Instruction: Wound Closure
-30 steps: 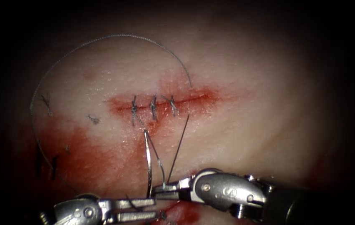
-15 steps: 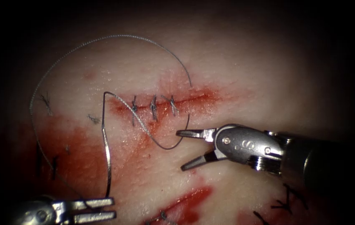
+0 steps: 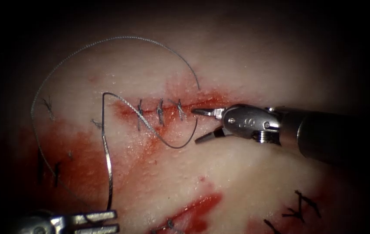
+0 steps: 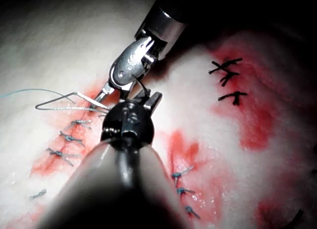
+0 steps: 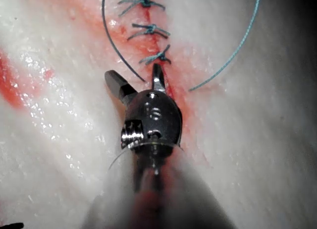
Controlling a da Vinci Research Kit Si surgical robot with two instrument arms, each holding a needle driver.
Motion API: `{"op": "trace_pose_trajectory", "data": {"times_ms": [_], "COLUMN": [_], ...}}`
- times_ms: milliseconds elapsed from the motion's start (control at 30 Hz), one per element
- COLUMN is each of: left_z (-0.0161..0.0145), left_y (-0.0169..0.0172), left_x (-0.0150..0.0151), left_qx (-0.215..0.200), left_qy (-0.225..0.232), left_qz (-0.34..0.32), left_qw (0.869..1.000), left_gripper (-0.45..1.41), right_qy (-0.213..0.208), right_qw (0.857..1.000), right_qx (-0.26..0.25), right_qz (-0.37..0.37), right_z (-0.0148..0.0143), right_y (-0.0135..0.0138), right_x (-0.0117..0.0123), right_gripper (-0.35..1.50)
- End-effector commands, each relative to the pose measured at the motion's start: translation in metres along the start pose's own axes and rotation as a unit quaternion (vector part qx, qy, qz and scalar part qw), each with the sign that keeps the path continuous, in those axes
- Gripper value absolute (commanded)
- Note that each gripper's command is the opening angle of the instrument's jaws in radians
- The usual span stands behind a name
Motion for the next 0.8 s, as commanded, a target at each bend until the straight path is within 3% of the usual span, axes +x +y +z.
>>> {"op": "trace_pose_trajectory", "data": {"times_ms": [33, 100, 133, 167, 200, 467, 800], "left_z": [0.0008, 0.0008, 0.0009, 0.0009, 0.0009, 0.0011, 0.0018], "left_y": [-0.0006, -0.0006, -0.0007, -0.0007, -0.0007, -0.0016, -0.0042], "left_x": [0.0001, 0.0001, 0.0000, 0.0000, 0.0000, -0.0002, -0.0017], "left_qx": [0.000, 0.001, 0.002, 0.002, 0.002, 0.009, 0.053], "left_qy": [0.002, 0.003, 0.003, 0.003, 0.003, 0.011, -0.004], "left_qz": [0.001, 0.000, 0.000, 0.003, 0.003, -0.002, 0.002], "left_qw": [1.000, 1.000, 1.000, 1.000, 1.000, 1.000, 0.999], "left_gripper": [-0.45, -0.45, -0.45, -0.45, -0.45, -0.45, -0.45], "right_qy": [0.005, 0.004, 0.004, 0.002, 0.000, -0.011, 0.000], "right_qw": [1.000, 1.000, 1.000, 1.000, 1.000, 0.999, 0.998], "right_qx": [0.006, 0.009, 0.015, 0.018, 0.020, 0.037, 0.066], "right_qz": [-0.006, -0.009, -0.013, -0.014, -0.015, -0.014, -0.003], "right_z": [0.0014, 0.0014, 0.0014, 0.0012, 0.0011, -0.0003, -0.0033], "right_y": [-0.0001, -0.0003, -0.0004, -0.0005, -0.0006, -0.0023, -0.0068], "right_x": [-0.0001, -0.0001, -0.0001, -0.0002, -0.0002, 0.0013, 0.0088], "right_gripper": [1.13, 0.81, 0.49, -0.18, -0.35, -0.35, -0.35]}}
